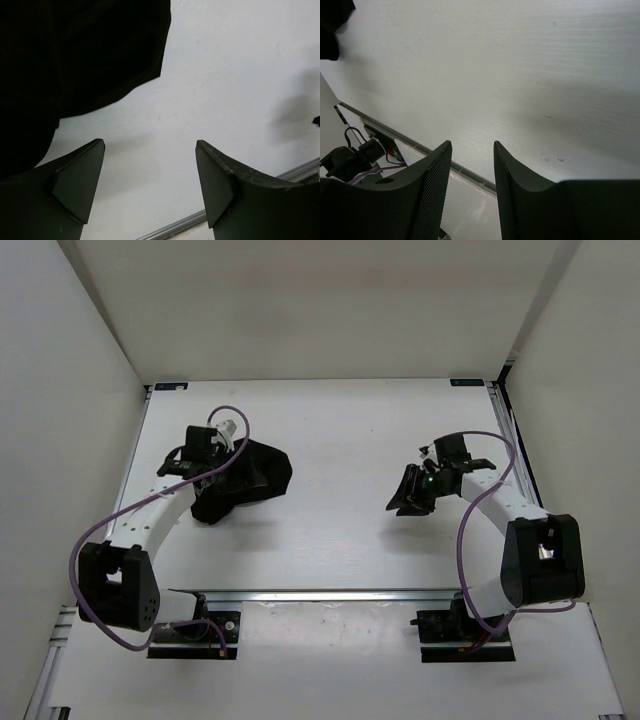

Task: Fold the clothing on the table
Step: Flatten the skirt out

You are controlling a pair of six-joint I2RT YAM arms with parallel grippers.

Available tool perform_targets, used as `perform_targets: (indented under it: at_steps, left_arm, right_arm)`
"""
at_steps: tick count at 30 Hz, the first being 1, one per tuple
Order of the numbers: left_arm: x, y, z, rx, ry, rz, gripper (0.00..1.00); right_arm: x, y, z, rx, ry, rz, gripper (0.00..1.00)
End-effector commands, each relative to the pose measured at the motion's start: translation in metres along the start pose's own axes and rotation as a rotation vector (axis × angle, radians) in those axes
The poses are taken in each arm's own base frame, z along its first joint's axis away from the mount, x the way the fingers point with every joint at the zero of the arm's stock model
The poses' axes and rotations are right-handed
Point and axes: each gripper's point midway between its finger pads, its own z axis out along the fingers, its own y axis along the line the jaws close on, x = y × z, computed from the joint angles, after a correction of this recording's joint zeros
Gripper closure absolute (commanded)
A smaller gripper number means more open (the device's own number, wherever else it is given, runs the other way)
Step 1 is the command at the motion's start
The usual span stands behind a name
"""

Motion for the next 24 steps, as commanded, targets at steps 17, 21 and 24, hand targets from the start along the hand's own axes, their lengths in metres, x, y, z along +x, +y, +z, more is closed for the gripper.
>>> perform_targets:
  at_steps: [17,21,24]
  left_arm:
    - [-0.016,-0.02,0.106,-0.337,0.03,0.466,0.34]
    - [-0.003,-0.006,0.114,-0.409,0.045,0.453,0.44]
    - [-0.002,0.005,0.121,-0.439,0.049,0.421,0.55]
  right_arm:
    - [-0.006,-0.017,-0.028,-0.017,-0.099,0.036,0.55]
    - [-0.002,-0.025,-0.031,-0.003,-0.107,0.056,0.56]
    - [0.0,-0.024,-0.034,-0.012,-0.112,0.055,0.56]
